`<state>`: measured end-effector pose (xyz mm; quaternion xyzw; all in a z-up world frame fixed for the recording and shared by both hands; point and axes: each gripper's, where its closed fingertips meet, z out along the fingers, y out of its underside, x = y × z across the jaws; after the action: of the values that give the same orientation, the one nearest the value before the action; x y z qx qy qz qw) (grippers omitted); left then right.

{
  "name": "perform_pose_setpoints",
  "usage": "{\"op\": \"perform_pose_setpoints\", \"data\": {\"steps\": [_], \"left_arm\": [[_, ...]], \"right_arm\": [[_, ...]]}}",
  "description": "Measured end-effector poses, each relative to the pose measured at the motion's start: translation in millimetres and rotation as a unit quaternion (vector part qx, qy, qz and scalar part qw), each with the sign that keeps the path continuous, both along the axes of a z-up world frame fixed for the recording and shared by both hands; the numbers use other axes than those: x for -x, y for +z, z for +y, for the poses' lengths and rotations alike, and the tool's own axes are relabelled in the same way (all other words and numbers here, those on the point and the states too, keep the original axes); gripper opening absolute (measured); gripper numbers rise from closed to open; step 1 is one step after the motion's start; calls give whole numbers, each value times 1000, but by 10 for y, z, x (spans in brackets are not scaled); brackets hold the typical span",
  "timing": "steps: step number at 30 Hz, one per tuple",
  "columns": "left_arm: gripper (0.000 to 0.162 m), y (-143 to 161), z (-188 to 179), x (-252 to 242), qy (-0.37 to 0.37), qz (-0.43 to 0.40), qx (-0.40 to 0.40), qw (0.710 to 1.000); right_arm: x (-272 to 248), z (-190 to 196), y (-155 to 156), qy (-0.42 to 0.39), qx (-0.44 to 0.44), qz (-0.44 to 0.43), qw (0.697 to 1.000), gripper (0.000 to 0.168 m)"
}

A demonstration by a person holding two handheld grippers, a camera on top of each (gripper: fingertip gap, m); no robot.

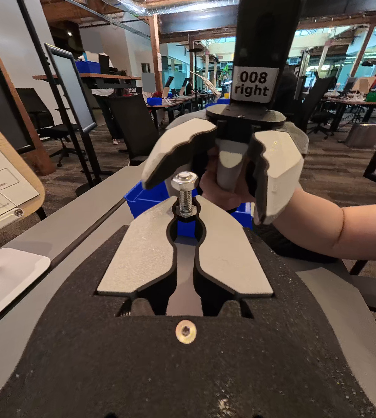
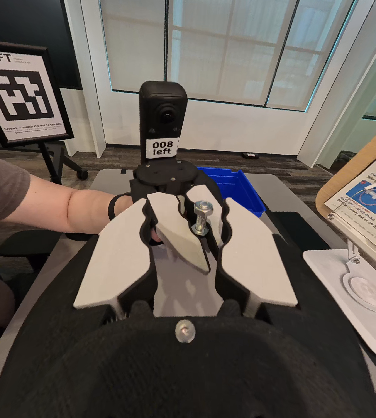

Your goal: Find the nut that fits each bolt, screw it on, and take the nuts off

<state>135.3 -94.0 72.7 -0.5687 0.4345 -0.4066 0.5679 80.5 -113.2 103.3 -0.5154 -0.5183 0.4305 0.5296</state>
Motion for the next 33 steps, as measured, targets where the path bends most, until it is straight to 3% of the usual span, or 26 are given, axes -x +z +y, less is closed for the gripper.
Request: {"op": "perform_pose_setpoints", "data": {"steps": [6, 10, 20, 24, 28, 33], "left_arm": [[9, 5, 84, 70, 25, 9, -8, 1000], [9, 101, 125, 162, 31, -23, 1, 999], [9, 14, 48, 36, 19, 0, -7, 1000], [9, 97, 181, 203, 41, -29, 17, 999], [9, 136, 108, 176, 11, -48, 29, 998], [9, 20, -34, -10, -9, -3, 1, 1000]], "right_arm": [[1, -48, -12, -1, -29, -17, 999, 63], [-86, -62, 55, 6, -26, -10, 1000, 56], [35, -48, -34, -1, -25, -18, 1000, 63], [-60, -86, 46, 6, -29, -13, 999, 52], [-90, -42, 115, -9, -22, 7, 1000, 58], [22, -48, -6, -3, -16, -10, 1000, 62]]}}
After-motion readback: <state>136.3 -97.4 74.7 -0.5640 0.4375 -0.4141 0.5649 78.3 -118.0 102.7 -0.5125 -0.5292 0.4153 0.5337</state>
